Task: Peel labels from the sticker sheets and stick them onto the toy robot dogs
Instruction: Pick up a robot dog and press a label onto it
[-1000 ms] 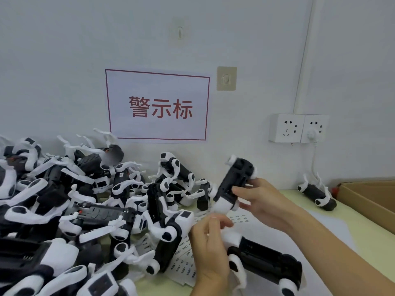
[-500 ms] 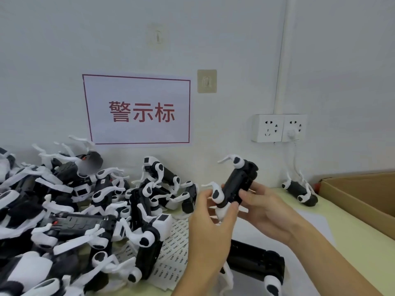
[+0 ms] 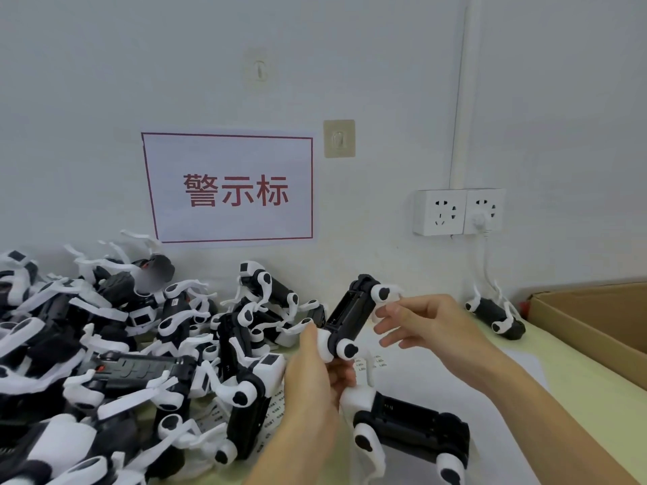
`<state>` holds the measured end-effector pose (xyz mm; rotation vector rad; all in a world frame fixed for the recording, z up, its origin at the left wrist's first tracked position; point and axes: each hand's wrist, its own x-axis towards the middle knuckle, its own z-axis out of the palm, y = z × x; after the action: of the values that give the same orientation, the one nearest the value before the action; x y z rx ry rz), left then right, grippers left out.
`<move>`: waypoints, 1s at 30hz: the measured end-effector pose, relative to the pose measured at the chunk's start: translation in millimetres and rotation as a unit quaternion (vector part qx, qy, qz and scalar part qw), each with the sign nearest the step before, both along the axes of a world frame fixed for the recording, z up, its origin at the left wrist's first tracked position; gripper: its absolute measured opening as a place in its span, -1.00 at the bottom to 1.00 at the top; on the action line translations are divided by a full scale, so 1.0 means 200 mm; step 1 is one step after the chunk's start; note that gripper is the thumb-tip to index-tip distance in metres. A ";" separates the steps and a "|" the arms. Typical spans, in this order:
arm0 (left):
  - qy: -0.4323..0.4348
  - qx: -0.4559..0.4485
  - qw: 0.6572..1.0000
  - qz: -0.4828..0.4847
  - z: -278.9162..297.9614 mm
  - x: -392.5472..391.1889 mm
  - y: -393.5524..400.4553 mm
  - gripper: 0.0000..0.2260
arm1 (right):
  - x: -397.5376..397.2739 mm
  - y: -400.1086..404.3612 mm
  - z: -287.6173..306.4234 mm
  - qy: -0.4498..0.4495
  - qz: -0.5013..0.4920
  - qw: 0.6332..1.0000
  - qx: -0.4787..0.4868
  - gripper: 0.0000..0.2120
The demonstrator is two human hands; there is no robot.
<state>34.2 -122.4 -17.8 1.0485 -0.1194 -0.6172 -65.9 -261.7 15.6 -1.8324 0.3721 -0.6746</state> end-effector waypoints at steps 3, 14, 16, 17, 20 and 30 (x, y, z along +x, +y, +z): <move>-0.045 0.041 0.998 0.011 -0.01 0.00 -0.01 -0.60 | -0.03 -0.03 0.01 0.054 -0.031 0.997 -0.048 -0.81; -0.190 0.226 0.955 -0.038 -0.07 -0.05 -0.02 -0.58 | -0.06 -0.12 -0.10 0.236 0.036 0.952 -0.192 -0.60; -0.294 0.281 0.913 -0.025 -0.06 -0.07 -0.01 -0.60 | -0.06 -0.13 -0.13 0.226 -0.007 0.957 -0.184 -0.69; -0.379 0.324 0.866 -0.013 -0.05 -0.08 -0.01 -0.59 | -0.05 -0.14 -0.14 0.221 -0.026 0.958 -0.179 -0.71; -0.629 0.353 0.692 0.007 0.03 -0.17 0.02 -0.62 | -0.05 -0.17 -0.17 0.205 -0.090 0.961 -0.163 -0.73; -0.695 0.454 0.485 -0.273 0.11 -0.29 -0.01 -0.65 | -0.09 -0.25 -0.20 0.235 -0.135 0.954 -0.129 -0.70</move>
<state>-23.6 -124.8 5.0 2.4194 -1.8197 -0.1442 -83.2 -310.8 -24.2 -2.2158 0.8968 -0.4759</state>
